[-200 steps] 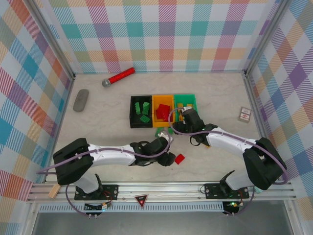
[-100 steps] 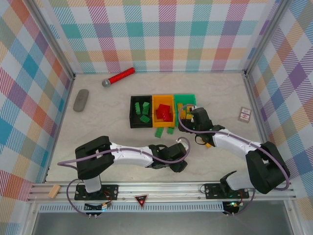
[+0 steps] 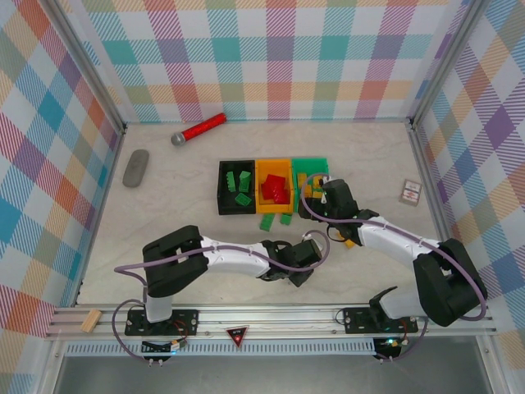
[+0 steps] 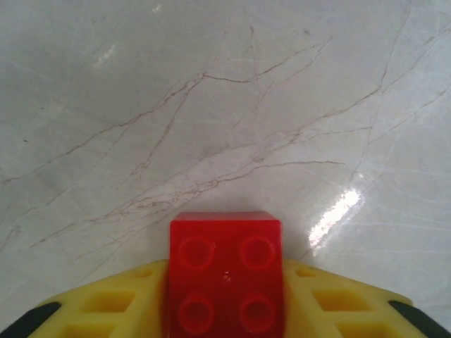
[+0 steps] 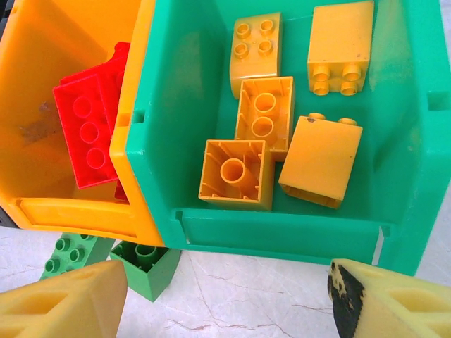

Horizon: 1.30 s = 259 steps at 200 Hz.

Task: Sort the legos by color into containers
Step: Pick up the lego from the middle-left of the table, then place the lego in the container.

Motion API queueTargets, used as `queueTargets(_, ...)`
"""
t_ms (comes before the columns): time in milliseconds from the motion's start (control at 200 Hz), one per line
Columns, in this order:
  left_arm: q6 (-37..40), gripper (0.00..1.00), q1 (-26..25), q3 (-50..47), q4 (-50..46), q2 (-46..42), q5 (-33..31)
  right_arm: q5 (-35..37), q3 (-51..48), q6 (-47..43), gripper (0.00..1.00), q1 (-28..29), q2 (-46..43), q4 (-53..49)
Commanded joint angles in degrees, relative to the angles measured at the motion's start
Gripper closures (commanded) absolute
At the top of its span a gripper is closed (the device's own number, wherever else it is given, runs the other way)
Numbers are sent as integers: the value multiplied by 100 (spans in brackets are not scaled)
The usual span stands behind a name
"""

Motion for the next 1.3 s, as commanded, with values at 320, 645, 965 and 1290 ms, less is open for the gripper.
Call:
queueTargets(320, -316, 75, -28, -237, -22, -518, -1026, -132, -44, 135, 24, -50, 63, 205)
queueTargets(645, -425, 83, 468, -525, 298, -1425, -1316, -234, -30, 170, 24, -52, 108, 219)
queueTargets(965, -586, 82, 1569, -369, 493, -2026, -1041, -157, -9, 140, 24, -58, 120, 184)
queueTargets(1290, -741, 78, 2631, 1069, -462, -1253, -804, -121, 20, 105, 24, -62, 206, 222)
